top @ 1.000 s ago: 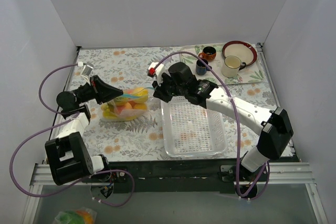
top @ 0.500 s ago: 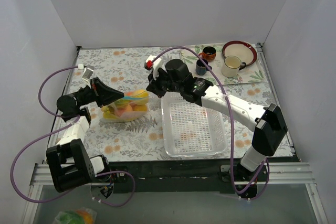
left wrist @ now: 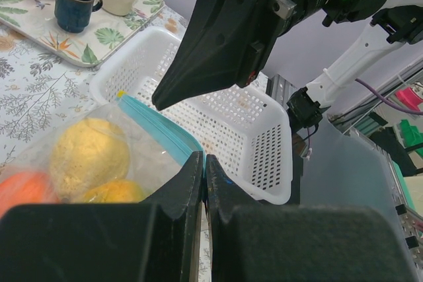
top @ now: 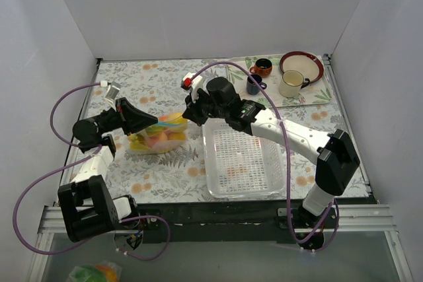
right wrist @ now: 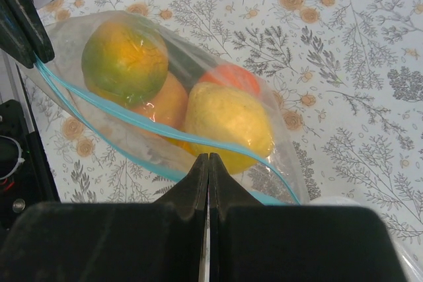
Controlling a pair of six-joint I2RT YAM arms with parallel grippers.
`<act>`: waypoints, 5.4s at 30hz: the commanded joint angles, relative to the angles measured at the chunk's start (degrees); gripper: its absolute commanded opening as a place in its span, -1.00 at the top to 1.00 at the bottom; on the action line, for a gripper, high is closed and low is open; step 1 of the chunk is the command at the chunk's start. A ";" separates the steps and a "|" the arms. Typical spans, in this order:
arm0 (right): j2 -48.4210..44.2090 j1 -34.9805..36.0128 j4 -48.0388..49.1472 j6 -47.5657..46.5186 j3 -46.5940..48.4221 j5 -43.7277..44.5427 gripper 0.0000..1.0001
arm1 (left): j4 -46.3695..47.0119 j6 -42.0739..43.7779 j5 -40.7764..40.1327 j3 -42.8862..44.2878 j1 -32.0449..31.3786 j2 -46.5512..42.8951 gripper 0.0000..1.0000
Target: Open the zip-top bag and remove the fake food
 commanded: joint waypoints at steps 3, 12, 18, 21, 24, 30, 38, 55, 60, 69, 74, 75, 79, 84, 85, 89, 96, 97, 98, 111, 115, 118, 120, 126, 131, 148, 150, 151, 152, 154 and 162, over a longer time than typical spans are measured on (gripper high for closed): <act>2.93 2.11 3.61 2.39 0.04 -2.09 0.97 | 29.14 0.38 16.55 0.71 -0.98 -1.10 1.00; 6.09 4.48 5.28 2.92 1.70 -5.34 0.68 | 28.44 0.99 16.47 0.97 -3.08 -0.84 1.00; 10.40 10.37 -0.86 -5.77 7.59 5.53 -0.97 | 27.48 1.44 16.46 1.23 -4.32 -0.31 1.00; 11.45 12.48 -2.10 -9.54 8.30 12.83 -0.97 | 24.77 0.56 16.46 2.89 -4.32 1.61 0.84; 11.63 13.27 -2.45 -11.22 7.78 17.06 -0.97 | 15.65 -0.67 16.20 9.21 -3.36 6.26 0.03; 8.74 13.80 2.72 -11.93 -0.92 26.03 -0.97 | 21.78 -9.56 16.29 20.29 2.34 14.27 -0.71; 11.28 13.45 2.12 -11.49 -2.60 25.60 -0.97 | 24.93 -11.13 16.46 20.93 10.18 21.31 -0.96; 14.88 11.43 6.60 -4.38 -6.37 13.49 -0.67 | 20.00 -11.04 16.90 -0.25 13.26 22.28 -0.58; 16.90 11.52 7.39 -2.18 -6.55 8.55 -0.50 | 20.27 -7.10 16.82 -6.06 13.26 21.58 -0.92; 18.75 11.52 7.31 -0.68 -6.73 6.26 -0.36 | 31.08 -10.61 16.38 -1.44 12.91 26.58 -0.96; 19.10 11.61 7.22 0.19 -6.73 5.20 -0.25 | 31.17 -20.60 14.71 18.50 11.07 27.64 -0.96; 19.02 11.69 7.30 0.46 -7.16 4.94 -0.24 | 31.17 -22.45 14.27 27.94 10.80 29.82 -0.96; 17.96 12.31 7.92 0.90 -8.48 5.82 -0.22 | 31.08 -35.97 8.84 57.78 10.45 39.92 -0.96; 17.26 12.92 8.27 1.43 -9.19 6.17 -0.22 | 5.04 -38.33 0.13 89.80 9.75 52.42 -0.96; 17.52 13.01 8.18 1.43 -8.93 6.17 -0.22 | -5.64 -32.20 -2.15 89.65 9.57 50.34 -0.96; 18.22 13.10 7.13 1.43 -7.52 6.17 -0.22 | -96.30 48.87 -59.98 100.03 0.31 38.03 -0.96; 17.43 13.54 6.16 0.55 -6.73 7.93 -0.21 | -105.57 70.14 -64.64 76.15 -8.10 27.74 -0.96; 17.43 13.63 5.99 0.11 -6.82 8.80 -0.20 | -107.51 70.95 -66.83 68.46 -7.92 25.47 -0.96; 17.35 13.63 5.90 0.02 -6.99 9.42 -0.18 | -109.96 72.09 -70.95 63.25 -7.05 24.23 -0.96; 13.48 14.24 7.92 -0.24 -11.91 18.12 -0.06 | -122.90 87.13 -62.65 29.54 8.51 9.72 -0.96; 13.48 14.24 7.92 -0.33 -12.00 19.26 -0.04 | -126.85 89.06 -56.49 28.48 8.51 7.69 -0.96; 14.00 14.33 8.36 -0.07 -11.91 19.18 -0.01 | -129.32 90.20 -50.70 26.29 8.51 8.21 -0.96; 14.27 14.59 8.53 0.02 -12.09 19.44 0.01 | -129.94 90.81 -47.52 25.14 8.43 9.35 -0.96; 14.71 15.47 9.06 -0.16 -12.18 20.14 0.05 | -132.75 95.03 -44.36 25.58 7.99 15.59 -0.96; 14.45 16.17 9.06 -0.42 -11.48 21.37 0.17 | -128.11 96.53 -47.87 22.86 6.85 17.18 -0.24; -1.01 17.67 8.71 -0.86 -17.44 26.82 0.97 | -116.58 93.81 -58.94 22.94 6.93 17.27 1.00; -4.79 17.76 9.06 -0.68 -19.47 27.35 0.97 | -115.35 93.72 -60.08 22.94 6.84 17.53 1.00; -5.94 17.76 9.24 -0.60 -20.08 27.35 0.97 | -115.00 93.72 -60.18 23.03 6.93 17.62 1.00; -8.03 17.76 9.33 -0.60 -20.96 27.35 0.97 | -114.39 93.55 -60.52 23.03 6.84 17.79 1.00; -9.89 17.76 9.41 -0.33 -21.84 26.57 0.97 | -113.33 93.46 -61.49 23.03 6.93 18.06 1.00; -18.16 17.76 7.59 0.64 -25.97 31.82 0.97 | -111.31 94.42 -63.87 22.41 6.84 17.45 1.00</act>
